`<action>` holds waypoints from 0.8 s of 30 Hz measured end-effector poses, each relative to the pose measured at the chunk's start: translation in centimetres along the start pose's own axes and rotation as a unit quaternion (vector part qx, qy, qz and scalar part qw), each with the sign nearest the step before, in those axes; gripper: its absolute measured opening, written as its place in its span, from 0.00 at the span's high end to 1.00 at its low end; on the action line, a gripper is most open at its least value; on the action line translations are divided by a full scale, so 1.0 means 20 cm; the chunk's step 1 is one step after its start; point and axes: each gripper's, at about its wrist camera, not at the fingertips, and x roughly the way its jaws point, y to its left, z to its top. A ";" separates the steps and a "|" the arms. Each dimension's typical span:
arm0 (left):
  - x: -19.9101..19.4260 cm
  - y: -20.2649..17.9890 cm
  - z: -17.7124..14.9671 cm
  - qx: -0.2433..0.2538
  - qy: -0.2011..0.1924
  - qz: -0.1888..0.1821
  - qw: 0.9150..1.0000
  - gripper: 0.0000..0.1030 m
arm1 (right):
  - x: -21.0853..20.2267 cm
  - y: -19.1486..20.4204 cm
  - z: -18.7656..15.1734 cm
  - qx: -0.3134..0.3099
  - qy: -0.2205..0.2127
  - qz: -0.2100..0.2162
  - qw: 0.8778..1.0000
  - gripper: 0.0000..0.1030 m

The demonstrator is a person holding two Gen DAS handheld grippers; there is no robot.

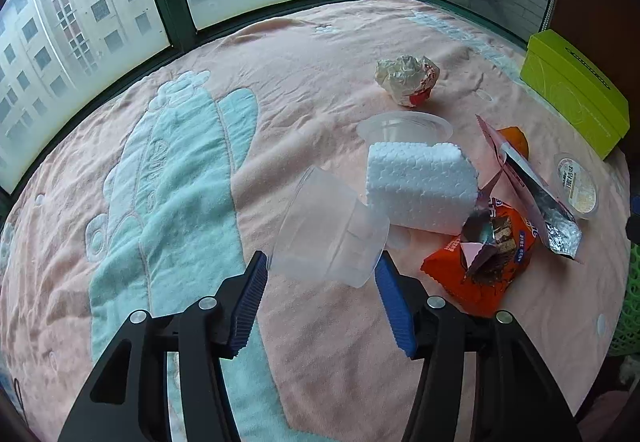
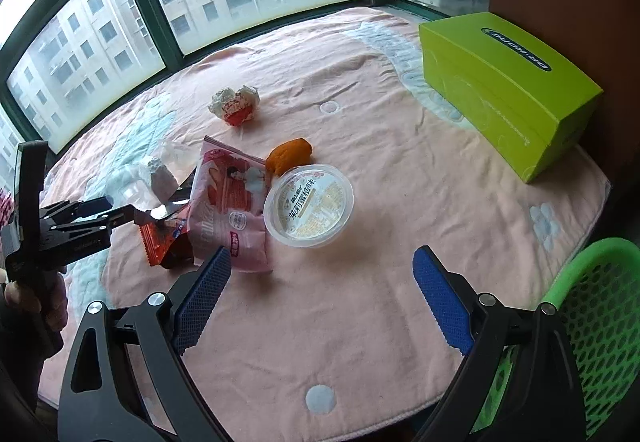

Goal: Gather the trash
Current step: 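Return both tools to the table toward the clear cup and pudding cup, then grasp the clear plastic cup with the left tool while the right tool grasps the pudding cup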

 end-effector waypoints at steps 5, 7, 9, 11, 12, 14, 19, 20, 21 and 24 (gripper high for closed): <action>-0.05 0.02 0.00 -0.011 -0.004 -0.011 1.000 0.48 | 0.10 0.02 0.04 -0.014 0.011 -0.003 1.000 0.11; -0.07 0.03 -0.01 -0.016 -0.005 -0.020 1.000 0.48 | 0.14 0.04 0.05 -0.017 0.015 -0.002 1.000 0.11; -0.09 0.03 -0.01 -0.019 -0.007 -0.022 1.000 0.48 | 0.18 0.05 0.06 -0.024 0.020 -0.007 0.999 0.11; -0.11 0.04 -0.01 -0.022 -0.009 -0.028 0.999 0.48 | 0.22 0.06 0.07 -0.029 0.025 -0.013 0.999 0.12; -0.12 0.05 -0.01 -0.026 -0.009 -0.031 0.999 0.48 | 0.24 0.06 0.07 -0.031 0.027 -0.017 0.999 0.12; -0.14 0.06 -0.02 -0.033 -0.010 -0.038 0.999 0.48 | 0.27 0.06 0.08 -0.035 0.031 -0.020 0.999 0.12; -0.18 0.07 -0.02 -0.041 -0.011 -0.045 0.998 0.48 | 0.35 0.07 0.08 -0.049 0.046 -0.037 0.997 0.17; -0.19 0.07 -0.03 -0.042 -0.012 -0.045 0.998 0.48 | 0.36 0.07 0.07 -0.049 0.046 -0.038 0.997 0.21; -0.20 0.08 -0.03 -0.043 -0.013 -0.046 0.998 0.48 | 0.37 0.06 0.07 -0.046 0.048 -0.037 0.997 0.22; -0.23 0.08 -0.03 -0.046 -0.017 -0.050 0.998 0.48 | 0.36 0.05 0.07 -0.039 0.051 -0.027 0.998 0.39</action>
